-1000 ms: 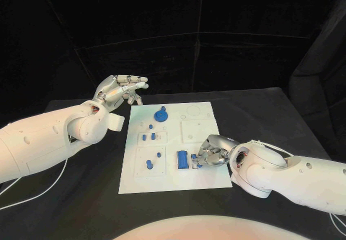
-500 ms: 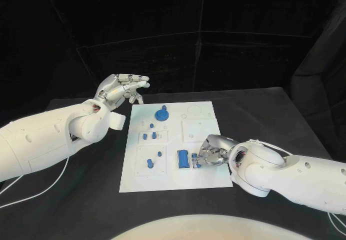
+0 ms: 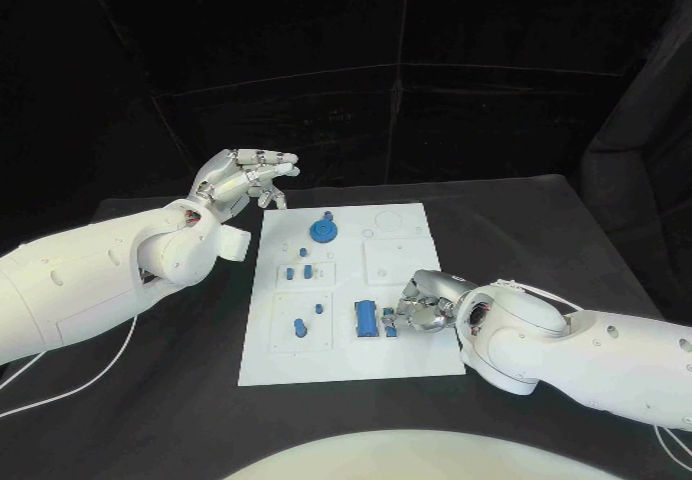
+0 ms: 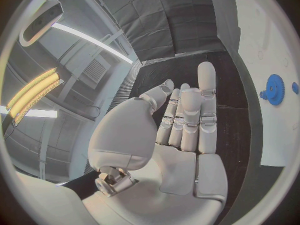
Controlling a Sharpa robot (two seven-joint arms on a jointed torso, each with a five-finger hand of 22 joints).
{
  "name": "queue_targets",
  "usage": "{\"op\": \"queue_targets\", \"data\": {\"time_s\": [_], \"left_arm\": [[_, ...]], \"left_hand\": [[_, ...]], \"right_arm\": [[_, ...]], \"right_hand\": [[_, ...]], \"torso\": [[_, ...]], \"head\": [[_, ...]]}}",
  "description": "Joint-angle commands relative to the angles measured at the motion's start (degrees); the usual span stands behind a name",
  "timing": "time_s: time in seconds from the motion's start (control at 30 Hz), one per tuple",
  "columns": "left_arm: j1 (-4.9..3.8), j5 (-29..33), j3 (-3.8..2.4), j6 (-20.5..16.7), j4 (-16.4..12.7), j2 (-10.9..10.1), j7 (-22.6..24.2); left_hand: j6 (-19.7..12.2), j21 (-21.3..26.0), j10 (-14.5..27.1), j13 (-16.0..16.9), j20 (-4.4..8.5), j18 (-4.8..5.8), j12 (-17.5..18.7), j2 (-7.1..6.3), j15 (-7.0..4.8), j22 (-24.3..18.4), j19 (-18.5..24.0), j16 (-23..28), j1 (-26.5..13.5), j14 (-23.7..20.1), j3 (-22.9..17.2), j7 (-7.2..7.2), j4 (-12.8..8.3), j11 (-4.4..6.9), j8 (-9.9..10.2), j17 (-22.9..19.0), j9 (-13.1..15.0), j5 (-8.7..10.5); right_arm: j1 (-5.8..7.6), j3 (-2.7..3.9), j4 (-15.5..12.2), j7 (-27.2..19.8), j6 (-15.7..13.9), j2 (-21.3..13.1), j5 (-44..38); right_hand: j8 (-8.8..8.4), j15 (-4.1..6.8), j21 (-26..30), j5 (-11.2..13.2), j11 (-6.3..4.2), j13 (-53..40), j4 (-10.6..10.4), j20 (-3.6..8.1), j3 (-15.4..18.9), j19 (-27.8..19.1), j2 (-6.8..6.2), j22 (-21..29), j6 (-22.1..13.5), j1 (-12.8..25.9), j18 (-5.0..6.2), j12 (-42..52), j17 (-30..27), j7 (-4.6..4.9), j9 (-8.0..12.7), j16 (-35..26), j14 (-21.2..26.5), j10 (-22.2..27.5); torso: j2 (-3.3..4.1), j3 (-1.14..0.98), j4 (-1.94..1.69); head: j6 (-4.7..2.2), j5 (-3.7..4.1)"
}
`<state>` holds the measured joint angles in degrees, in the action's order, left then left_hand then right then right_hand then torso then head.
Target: Assemble the parts on the task board
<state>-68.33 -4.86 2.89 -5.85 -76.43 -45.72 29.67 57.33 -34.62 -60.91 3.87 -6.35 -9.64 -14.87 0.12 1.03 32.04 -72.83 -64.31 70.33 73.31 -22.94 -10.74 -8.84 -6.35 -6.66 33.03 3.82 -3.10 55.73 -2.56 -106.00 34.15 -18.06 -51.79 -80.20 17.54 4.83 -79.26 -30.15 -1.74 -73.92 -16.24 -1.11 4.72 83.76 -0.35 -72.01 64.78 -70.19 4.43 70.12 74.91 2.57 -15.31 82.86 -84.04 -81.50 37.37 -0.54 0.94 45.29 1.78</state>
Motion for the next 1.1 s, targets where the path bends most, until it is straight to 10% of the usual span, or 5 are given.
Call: {"op": "queue_targets", "data": {"time_s": [0.03, 0.53, 1.1], "left_arm": [[-0.08, 0.09, -0.02, 0.54, -0.02, 0.03, 0.04], [-0.08, 0.09, -0.02, 0.53, -0.06, -0.12, 0.00], [-0.07, 0.09, -0.02, 0.45, 0.11, -0.05, -0.07]], "left_hand": [[-0.34, 0.26, 0.32, 0.00, -0.29, -0.79, -0.23, 0.38, 0.15, -0.05, -0.18, 0.00, -0.23, -0.37, 0.17, -0.08, 0.10, -0.08, -0.21, -0.08, 0.07, 0.07], [-0.34, 0.26, 0.32, 0.00, -0.29, -0.79, -0.23, 0.38, 0.15, -0.05, -0.18, 0.00, -0.23, -0.37, 0.17, -0.08, 0.10, -0.08, -0.21, -0.08, 0.07, 0.07], [-0.41, 0.31, 0.40, -0.01, -0.31, -0.79, -0.28, 0.40, 0.16, -0.10, -0.20, -0.05, -0.34, -0.36, 0.22, -0.07, 0.18, -0.07, -0.23, -0.04, 0.06, 0.06]], "right_arm": [[0.06, 0.01, 0.08, 0.26, -0.30, 0.07, -1.46], [0.05, 0.01, -1.28, -3.59, 1.09, -1.90, -2.46], [0.05, 0.01, -1.51, -5.67, 7.18, -3.79, 0.66]], "right_hand": [[0.28, 0.52, -0.32, 0.63, 0.07, -0.11, -0.35, 0.16, 0.18, 0.14, 0.13, -0.06, 0.20, 0.96, -0.84, 0.13, 3.15, 0.02, -0.16, 0.09, -3.68, -0.33], [1.26, 0.52, -0.19, 15.11, 0.06, -0.47, 0.42, 0.18, 3.91, 0.09, 0.78, -0.06, -0.34, 1.46, -0.82, 0.16, 3.23, -0.02, -1.62, -0.01, -3.70, -0.46], [1.38, 0.46, -0.13, 16.72, 0.16, -0.38, 0.68, 0.12, 4.70, 0.03, 0.46, -0.03, -0.63, 0.51, -0.81, -0.06, 3.15, 0.07, -1.89, -0.10, -3.67, -0.31]], "torso": [[0.00, 0.01, 0.00], [-0.03, -0.04, 0.08], [-0.03, 0.02, 0.02]], "head": [[0.02, 0.06], [0.00, -0.18], [-0.11, 0.06]]}}
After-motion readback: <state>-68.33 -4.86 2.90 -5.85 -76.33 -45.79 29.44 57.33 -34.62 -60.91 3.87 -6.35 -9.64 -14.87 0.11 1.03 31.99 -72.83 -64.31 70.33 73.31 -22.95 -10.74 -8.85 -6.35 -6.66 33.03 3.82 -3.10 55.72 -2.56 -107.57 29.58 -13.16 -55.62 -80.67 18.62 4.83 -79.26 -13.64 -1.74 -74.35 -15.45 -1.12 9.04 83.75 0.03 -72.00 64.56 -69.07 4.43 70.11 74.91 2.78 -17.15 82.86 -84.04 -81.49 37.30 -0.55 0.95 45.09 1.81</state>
